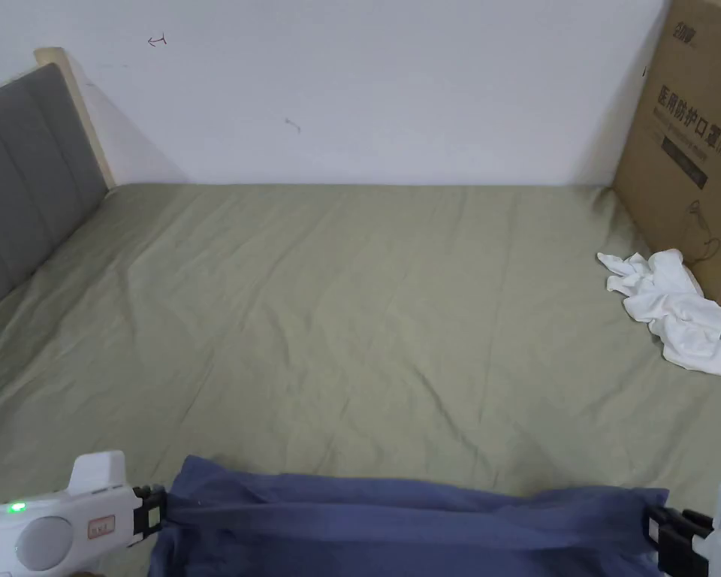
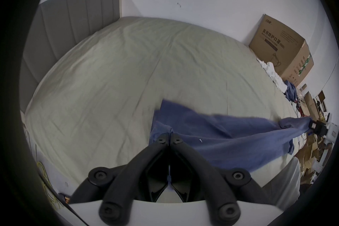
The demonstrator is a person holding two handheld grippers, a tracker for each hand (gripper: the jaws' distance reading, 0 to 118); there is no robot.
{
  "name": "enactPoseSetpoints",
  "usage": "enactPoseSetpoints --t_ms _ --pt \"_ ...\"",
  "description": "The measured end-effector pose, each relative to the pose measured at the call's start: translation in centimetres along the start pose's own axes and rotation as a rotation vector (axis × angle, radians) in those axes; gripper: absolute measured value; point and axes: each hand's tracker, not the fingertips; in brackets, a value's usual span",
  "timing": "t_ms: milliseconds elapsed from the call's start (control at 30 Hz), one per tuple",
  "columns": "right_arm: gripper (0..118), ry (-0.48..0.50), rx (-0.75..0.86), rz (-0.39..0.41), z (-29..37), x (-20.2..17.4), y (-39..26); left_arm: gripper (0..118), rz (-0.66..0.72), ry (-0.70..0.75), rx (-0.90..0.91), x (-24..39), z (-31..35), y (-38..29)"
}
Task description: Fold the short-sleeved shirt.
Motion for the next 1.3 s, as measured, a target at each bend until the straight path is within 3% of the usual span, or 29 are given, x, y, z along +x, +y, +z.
enactPoseSetpoints --t_ms 67,267,433,500,567,633,867,967,1167,1233,1300 --pt "3 -0.046 -0.044 0.014 -1.3 0.1 -2.0 0 0.020 0.003 -0.031 -0.2 -0.6 -1.6" --pt "3 -0.099 -0.150 -0.104 -5.3 1.9 -6.0 0 0.024 0.042 -0.092 -0.7 -3.2 -4.7" --pt "4 -0.118 -0.171 -0.129 -5.8 1.7 -6.4 0 0.054 0.041 -0.090 -1.2 -3.8 -5.2" --pt "14 -0.115 -0.141 -0.129 -5.1 1.9 -5.8 20 0.076 0.037 -0.078 -1.0 -2.7 -4.6" --pt "56 -0.115 -0.083 -0.103 -3.8 1.5 -4.3 65 0.080 0.012 -0.062 -0.6 -1.5 -3.8" --pt "86 -0.114 -0.013 -0.059 -0.4 0.1 -1.5 93 0.087 -0.001 -0.002 0.1 0.0 -2.5" --pt "88 -0.107 0.365 0.098 6.6 -3.9 6.1 94 -0.023 -0.018 0.348 4.9 8.1 2.5" --pt "88 -0.164 0.484 0.157 8.6 -6.4 8.0 94 -0.084 0.028 0.486 6.8 10.4 3.7" --pt "87 -0.207 0.623 0.201 8.9 -9.4 9.9 92 -0.152 0.107 0.685 9.7 12.0 4.5" --pt "83 -0.213 0.639 0.198 8.8 -10.1 10.1 86 -0.140 0.103 0.725 10.3 12.2 4.4" --pt "72 -0.211 0.654 0.189 8.6 -10.5 10.2 71 -0.121 0.086 0.766 10.7 12.2 4.2"
